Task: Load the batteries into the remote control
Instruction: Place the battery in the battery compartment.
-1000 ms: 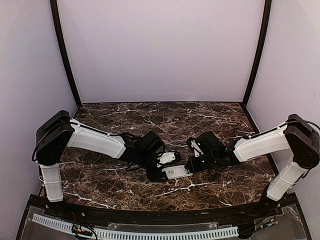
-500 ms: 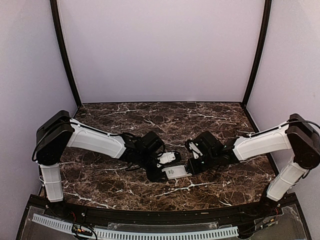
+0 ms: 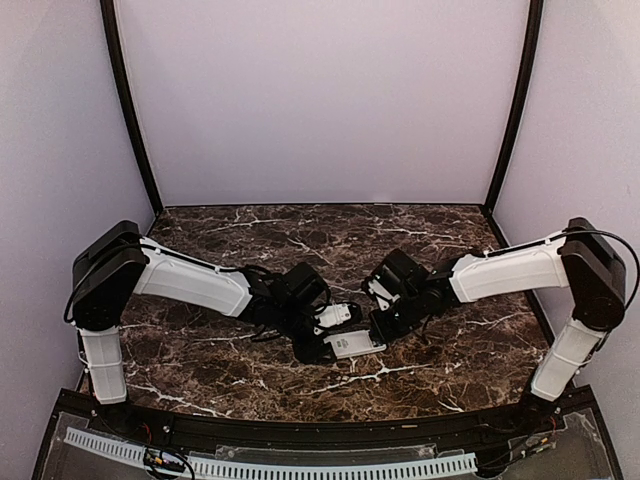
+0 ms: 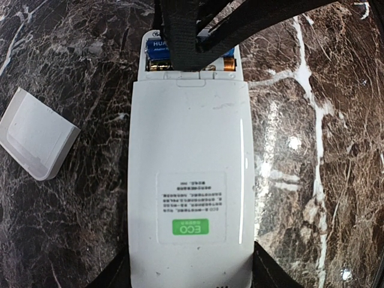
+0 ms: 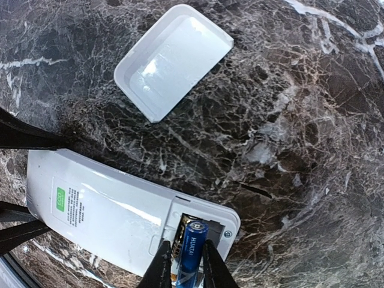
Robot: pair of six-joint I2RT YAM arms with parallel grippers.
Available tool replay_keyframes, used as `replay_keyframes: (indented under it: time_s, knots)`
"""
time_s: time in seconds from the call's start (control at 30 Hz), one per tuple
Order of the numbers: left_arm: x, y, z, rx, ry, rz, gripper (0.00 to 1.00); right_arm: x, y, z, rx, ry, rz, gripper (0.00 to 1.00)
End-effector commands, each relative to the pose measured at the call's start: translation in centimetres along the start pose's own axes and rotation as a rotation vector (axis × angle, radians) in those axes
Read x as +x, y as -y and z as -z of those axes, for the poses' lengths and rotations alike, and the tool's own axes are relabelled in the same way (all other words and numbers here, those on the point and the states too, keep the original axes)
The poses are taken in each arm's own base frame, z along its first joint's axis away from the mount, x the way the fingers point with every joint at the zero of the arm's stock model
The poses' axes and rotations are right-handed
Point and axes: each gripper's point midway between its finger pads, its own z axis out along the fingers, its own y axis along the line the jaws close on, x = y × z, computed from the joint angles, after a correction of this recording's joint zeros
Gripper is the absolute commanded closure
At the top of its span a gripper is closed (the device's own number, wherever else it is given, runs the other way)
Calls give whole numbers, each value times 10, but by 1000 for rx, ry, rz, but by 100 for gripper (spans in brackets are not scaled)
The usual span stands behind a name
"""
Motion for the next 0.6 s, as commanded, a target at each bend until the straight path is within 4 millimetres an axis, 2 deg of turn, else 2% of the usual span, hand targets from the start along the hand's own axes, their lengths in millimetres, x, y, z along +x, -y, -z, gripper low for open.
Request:
replay_keyframes:
  time_s: [0.0, 0.17, 0.57]
  knots:
    - [52, 6, -14, 30, -160, 60, 44, 10, 7, -1, 25, -90, -9, 83]
    - [51, 6, -14, 33, -158, 58, 45, 1, 1, 0, 10, -118, -32, 85]
    - [52, 6, -14, 34, -156, 62, 45, 4, 5, -8, 45, -197, -49, 87]
